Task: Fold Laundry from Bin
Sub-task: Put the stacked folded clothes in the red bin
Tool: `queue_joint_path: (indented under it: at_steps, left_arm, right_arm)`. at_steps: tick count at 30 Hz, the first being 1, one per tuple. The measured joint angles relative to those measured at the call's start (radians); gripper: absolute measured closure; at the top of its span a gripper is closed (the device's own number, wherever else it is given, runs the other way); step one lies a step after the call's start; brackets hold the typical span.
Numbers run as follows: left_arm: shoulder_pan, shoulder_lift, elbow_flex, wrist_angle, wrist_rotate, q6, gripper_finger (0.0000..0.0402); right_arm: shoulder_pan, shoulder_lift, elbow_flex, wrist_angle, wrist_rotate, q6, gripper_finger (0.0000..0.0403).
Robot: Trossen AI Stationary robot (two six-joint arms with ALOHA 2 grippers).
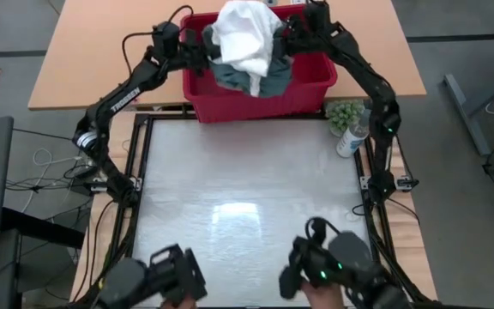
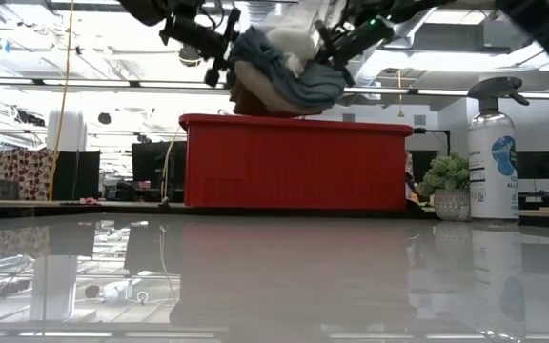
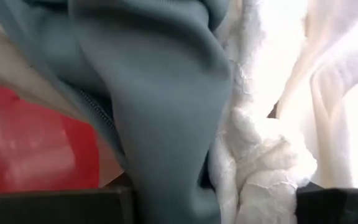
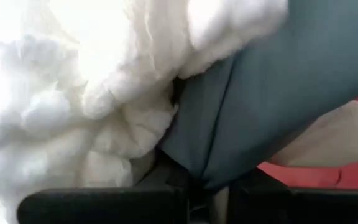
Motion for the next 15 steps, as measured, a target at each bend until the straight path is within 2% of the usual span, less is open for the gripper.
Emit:
queue_joint_path:
  at_steps: [3, 7, 15]
  left_arm:
    - [0.037, 0.056, -0.001, 0.086, 0.023, -0.014, 0.0287]
    - [0.081, 0.170, -0.001, 0.235, 0.058, -0.061, 0.0287]
    - [0.135, 0.412, 0.013, 0.453, 0.128, -0.195, 0.0288]
  right_arm:
    - [-0.016, 0.088, 0.100, 0.026, 0.000, 0.004, 0.0339]
    - [-0.060, 0.144, 0.057, 0.223, -0.054, 0.121, 0.0339]
    - [-0.113, 0.322, 0.086, 0.386, -0.048, 0.205, 0.0339]
